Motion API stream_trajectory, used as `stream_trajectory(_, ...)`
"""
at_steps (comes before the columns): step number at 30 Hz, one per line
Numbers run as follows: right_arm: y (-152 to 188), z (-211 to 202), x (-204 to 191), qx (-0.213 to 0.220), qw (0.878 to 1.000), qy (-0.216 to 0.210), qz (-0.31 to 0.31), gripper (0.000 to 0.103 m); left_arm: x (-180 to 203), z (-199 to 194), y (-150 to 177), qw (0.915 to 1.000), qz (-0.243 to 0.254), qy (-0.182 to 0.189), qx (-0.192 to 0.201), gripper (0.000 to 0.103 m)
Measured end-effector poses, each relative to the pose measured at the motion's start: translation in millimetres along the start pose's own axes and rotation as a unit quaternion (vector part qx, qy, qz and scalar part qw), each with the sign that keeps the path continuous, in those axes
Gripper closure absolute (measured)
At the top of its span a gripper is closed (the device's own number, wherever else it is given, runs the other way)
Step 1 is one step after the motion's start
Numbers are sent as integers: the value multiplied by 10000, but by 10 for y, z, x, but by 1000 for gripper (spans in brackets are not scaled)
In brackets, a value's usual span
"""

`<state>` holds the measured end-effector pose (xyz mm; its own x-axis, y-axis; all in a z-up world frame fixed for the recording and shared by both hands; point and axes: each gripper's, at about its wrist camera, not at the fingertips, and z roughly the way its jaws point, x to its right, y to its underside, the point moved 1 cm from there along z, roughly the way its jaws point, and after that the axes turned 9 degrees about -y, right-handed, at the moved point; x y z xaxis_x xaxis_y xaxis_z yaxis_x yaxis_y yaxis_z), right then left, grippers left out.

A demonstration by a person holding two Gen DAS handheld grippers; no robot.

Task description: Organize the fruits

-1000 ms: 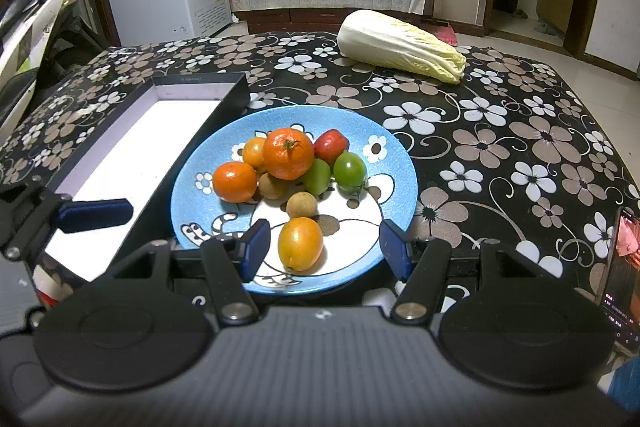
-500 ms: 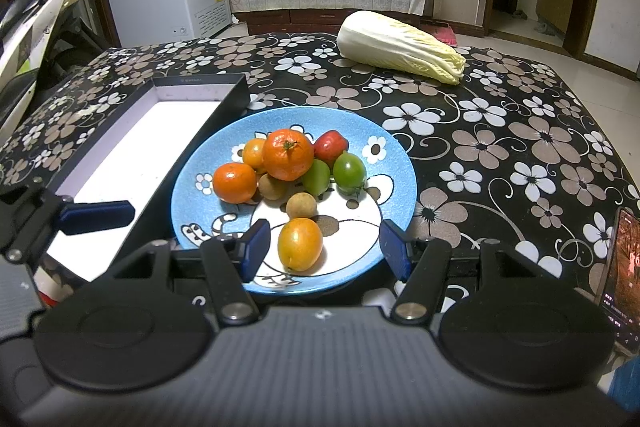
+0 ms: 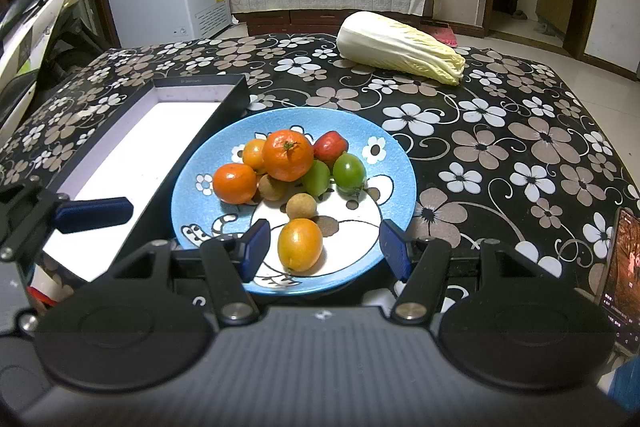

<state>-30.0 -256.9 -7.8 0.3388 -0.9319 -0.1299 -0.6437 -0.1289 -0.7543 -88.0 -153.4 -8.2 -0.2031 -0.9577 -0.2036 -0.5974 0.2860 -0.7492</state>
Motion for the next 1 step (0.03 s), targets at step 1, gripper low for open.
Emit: stream_trajectory(1, -1, -1, -1, 1, 10000, 3, 2, 41, 0, 8, -1, 10000, 9, 10, -46, 1)
